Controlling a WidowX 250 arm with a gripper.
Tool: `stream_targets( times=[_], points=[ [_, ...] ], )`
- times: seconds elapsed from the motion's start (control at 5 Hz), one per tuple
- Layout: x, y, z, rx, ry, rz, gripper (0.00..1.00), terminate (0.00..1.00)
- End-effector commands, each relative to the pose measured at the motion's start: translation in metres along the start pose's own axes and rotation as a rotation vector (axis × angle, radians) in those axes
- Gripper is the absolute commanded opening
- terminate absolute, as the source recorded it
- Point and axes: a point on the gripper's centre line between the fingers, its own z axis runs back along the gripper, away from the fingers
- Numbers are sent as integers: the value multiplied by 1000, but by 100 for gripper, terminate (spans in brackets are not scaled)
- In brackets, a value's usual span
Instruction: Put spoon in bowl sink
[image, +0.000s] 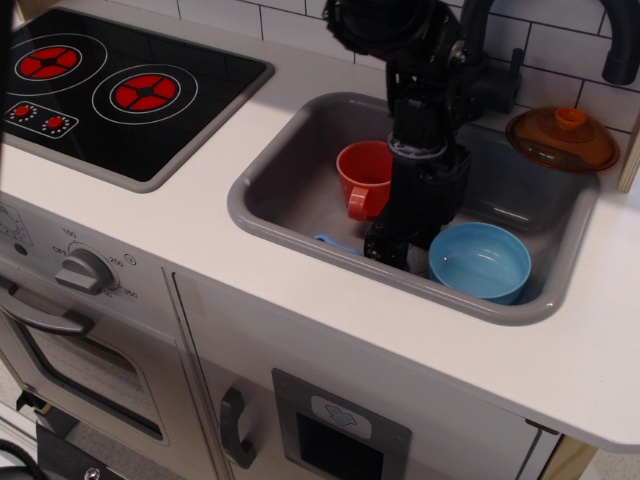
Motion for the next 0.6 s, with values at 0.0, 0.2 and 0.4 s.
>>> stream_targets(
  times=[0.0, 0.2, 0.4],
  points=[
    [1, 8, 18, 75, -25, 33, 0, 0],
    [-3, 8, 23, 65, -29, 59, 0, 0],
    [-9, 6, 29, 41, -34, 95, 0, 0]
  ],
)
